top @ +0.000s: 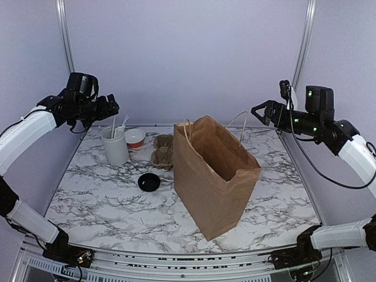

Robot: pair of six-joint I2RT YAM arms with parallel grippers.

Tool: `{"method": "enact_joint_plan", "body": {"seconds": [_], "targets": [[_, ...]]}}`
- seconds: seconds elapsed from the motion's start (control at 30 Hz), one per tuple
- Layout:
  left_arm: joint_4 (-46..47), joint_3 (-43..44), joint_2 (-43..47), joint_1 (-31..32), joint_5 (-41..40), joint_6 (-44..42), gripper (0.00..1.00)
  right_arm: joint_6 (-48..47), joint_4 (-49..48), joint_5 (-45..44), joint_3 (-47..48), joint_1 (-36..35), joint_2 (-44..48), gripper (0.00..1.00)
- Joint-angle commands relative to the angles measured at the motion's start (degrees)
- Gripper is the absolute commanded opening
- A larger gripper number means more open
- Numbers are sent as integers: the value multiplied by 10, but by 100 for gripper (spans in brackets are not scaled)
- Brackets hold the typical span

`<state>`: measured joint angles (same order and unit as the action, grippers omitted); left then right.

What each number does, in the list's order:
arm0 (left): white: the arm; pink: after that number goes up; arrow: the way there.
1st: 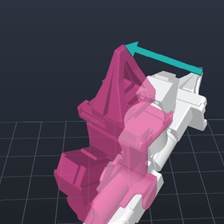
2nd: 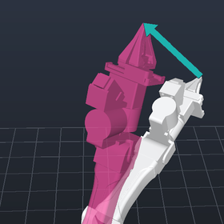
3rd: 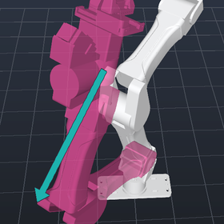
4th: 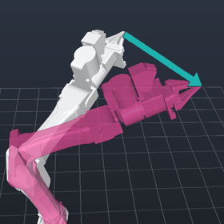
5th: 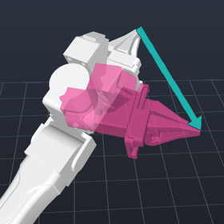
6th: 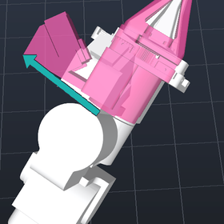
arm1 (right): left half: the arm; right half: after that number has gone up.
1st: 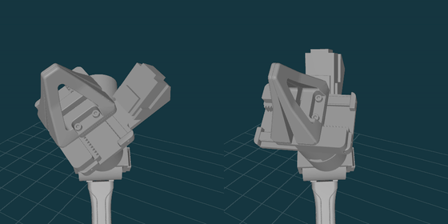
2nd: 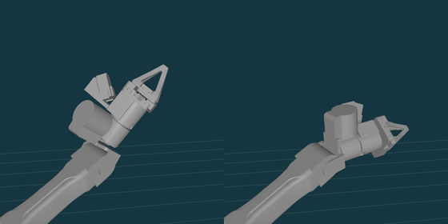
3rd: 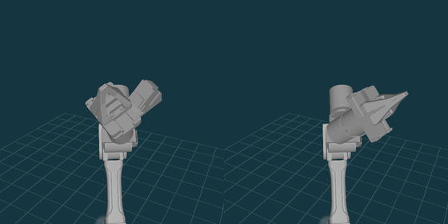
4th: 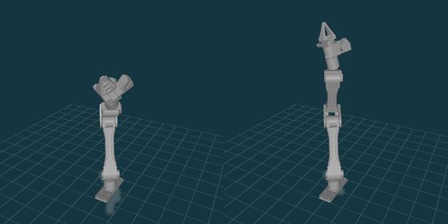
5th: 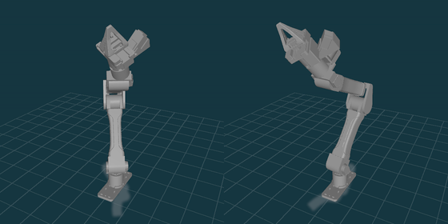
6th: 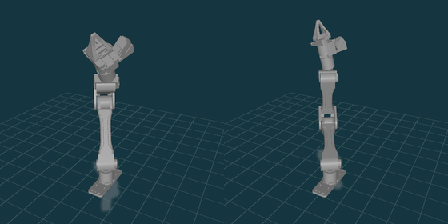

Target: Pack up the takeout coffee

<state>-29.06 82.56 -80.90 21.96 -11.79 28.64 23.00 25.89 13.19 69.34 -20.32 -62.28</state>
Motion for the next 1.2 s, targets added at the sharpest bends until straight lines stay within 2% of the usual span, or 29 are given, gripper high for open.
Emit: {"method": "enact_joint_plan", "body": {"seconds": [0.0,0.17,0.43,0.7,0.9,1.17], "targets": [[-13,44,-54,-43,4,-28,99,15,-20,16,-6,5,20,100],[-11,94,-136,-72,3,-43,99,25,-22,25,-17,5,36,100],[-37,193,-259,-76,-34,-92,98,33,-19,22,-31,5,62,100],[-61,265,-342,-76,-84,-117,87,40,-20,26,-34,5,70,99],[-62,301,-381,-74,-86,-127,68,46,-22,33,-34,5,71,99],[-62,336,-415,-73,-93,-143,38,50,-24,41,-36,5,73,99]]}}
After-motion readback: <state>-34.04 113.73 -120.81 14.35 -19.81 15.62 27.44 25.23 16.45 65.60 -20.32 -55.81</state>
